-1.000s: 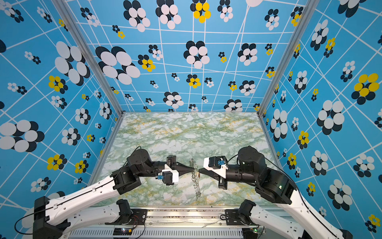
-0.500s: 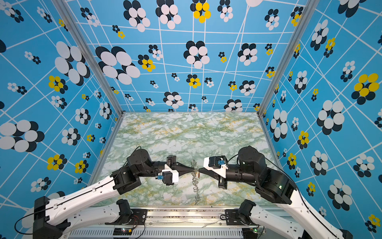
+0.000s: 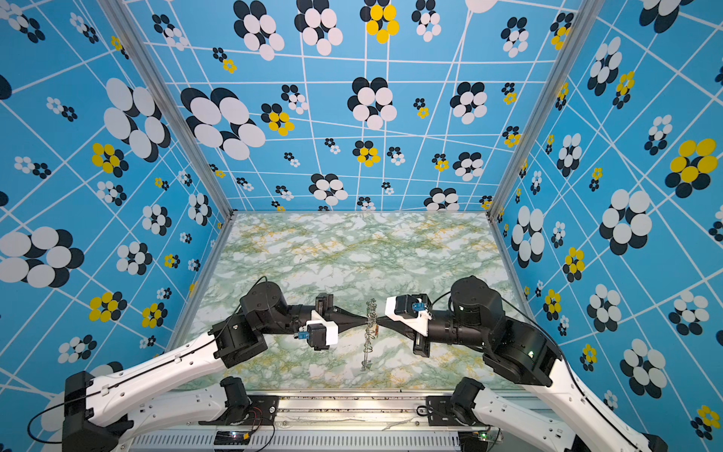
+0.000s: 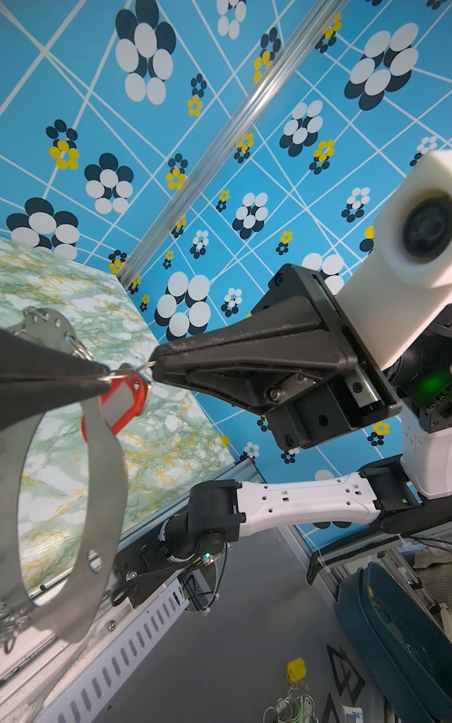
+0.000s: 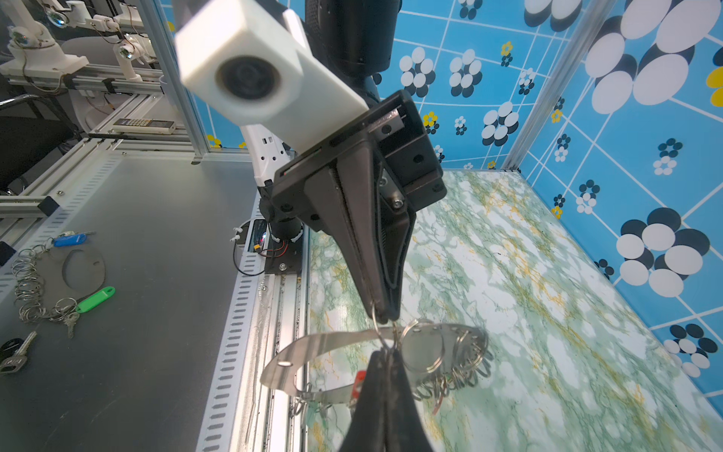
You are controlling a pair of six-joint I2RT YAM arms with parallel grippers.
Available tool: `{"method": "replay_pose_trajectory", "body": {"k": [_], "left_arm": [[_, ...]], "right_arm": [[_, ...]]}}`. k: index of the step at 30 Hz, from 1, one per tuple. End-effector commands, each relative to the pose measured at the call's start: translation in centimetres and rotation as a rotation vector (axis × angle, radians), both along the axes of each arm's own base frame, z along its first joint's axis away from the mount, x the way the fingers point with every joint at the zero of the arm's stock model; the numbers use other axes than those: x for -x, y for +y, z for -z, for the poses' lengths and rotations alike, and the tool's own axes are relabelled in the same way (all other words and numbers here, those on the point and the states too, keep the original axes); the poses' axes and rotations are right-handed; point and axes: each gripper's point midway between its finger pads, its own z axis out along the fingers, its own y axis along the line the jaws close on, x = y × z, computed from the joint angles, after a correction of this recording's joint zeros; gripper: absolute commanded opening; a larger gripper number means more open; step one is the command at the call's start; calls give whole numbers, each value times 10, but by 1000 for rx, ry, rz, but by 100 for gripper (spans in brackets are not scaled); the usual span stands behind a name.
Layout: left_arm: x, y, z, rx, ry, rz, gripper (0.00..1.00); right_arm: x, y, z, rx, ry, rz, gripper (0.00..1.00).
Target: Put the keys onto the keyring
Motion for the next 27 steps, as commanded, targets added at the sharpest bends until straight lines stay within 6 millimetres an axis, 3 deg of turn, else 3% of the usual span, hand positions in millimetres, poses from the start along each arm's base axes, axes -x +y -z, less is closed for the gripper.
{"method": "replay_pose_trajectory", "body": {"k": [1,27], "left_arm": [[11,4,-15,40,-29,47,0],[19,2,-15,31,-17,86,0]], "right_arm": [[-6,1,-5,-13,-32,18,0],[-9,6,-5,-11,-26,13,0]]}}
